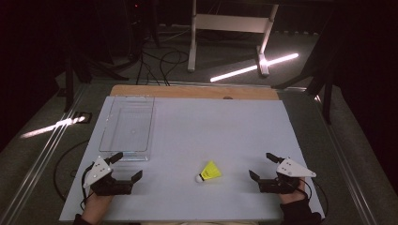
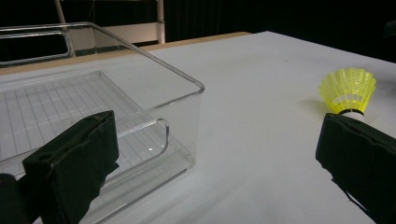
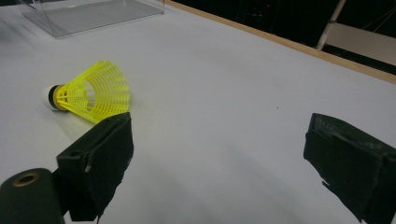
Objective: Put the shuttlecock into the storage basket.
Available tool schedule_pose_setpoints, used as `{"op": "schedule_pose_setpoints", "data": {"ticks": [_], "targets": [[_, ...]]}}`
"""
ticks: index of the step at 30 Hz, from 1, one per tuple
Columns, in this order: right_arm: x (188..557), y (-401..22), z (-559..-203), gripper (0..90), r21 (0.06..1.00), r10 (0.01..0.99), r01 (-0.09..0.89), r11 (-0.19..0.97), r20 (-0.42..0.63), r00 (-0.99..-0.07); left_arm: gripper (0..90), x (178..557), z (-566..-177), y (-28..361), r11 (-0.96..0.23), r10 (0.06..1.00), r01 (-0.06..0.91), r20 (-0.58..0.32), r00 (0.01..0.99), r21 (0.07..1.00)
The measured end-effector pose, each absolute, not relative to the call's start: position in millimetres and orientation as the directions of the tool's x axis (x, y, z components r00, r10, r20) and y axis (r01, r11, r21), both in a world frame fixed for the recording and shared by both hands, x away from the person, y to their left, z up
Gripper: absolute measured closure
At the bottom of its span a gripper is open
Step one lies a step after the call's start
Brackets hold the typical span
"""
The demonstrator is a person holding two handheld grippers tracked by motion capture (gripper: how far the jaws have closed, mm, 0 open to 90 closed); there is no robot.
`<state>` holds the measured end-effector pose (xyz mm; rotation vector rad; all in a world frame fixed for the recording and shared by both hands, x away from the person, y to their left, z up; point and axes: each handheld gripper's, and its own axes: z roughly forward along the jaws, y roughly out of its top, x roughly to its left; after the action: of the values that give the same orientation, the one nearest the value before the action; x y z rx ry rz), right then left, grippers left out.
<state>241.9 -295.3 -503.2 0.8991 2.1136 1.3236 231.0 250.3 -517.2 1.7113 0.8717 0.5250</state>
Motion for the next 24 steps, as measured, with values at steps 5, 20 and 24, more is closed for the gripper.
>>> {"op": "schedule_pose_setpoints", "data": {"ticks": [5,20,24], "targets": [[242.2,-295.4,-503.4,8.6,0.91,0.745,0.276,0.31,-0.051,-0.665,0.2,231.7,-517.1,251.2,-0.126,0.772,0.296,-0.093,0.629,0.947],[242.5,-294.8,-502.5,8.5,0.914,0.744,0.265,0.306,-0.056,-0.666,0.2,233.5,-517.5,249.6,-0.133,0.766,0.336,-0.119,0.632,0.932],[243.5,-294.6,-503.3,8.5,0.915,0.743,0.264,0.305,-0.055,-0.667,0.2,233.7,-515.9,248.1,-0.142,0.752,0.354,-0.132,0.646,0.925]]}}
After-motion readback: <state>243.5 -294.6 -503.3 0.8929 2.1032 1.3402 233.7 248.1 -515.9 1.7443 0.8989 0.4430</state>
